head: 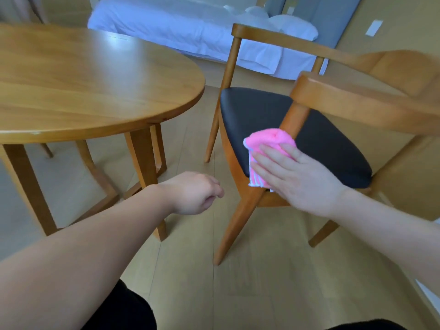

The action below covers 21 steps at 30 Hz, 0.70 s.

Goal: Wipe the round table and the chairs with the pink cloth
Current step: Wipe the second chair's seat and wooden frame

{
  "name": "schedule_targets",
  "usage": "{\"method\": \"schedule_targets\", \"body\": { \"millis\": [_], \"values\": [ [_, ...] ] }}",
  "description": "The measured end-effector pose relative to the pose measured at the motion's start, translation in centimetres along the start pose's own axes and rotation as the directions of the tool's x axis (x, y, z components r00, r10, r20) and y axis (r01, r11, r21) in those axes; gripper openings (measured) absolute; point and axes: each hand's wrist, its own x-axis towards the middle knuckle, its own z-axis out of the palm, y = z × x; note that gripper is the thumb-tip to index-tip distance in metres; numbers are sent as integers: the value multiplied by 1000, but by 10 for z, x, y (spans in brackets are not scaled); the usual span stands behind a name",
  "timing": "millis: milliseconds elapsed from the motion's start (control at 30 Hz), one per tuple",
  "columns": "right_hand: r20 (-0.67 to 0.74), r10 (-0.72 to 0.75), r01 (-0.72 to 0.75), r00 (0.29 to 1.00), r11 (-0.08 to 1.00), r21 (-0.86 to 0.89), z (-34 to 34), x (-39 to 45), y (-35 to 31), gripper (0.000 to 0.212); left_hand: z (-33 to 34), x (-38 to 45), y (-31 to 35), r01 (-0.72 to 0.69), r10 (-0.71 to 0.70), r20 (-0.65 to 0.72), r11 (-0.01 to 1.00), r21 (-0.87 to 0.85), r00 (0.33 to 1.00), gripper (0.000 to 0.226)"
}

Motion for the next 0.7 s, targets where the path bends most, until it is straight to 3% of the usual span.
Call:
{"method": "schedule_targets", "body": {
  "millis": [233,400,700],
  "values": [
    [-133,-182,193,974,979,70,60,-23,-54,58,5,11,23,-81,78,142,997,16,987,33],
    [-176,-115,146,978,974,174,92,-38,-75,79,16,21,33,-79,67,253,996,41,965,36],
    [-33,21,-14,999,978,209,115,-75,-91,89,31,33,57,-155,117,347,985,83,930,35]
  ]
}}
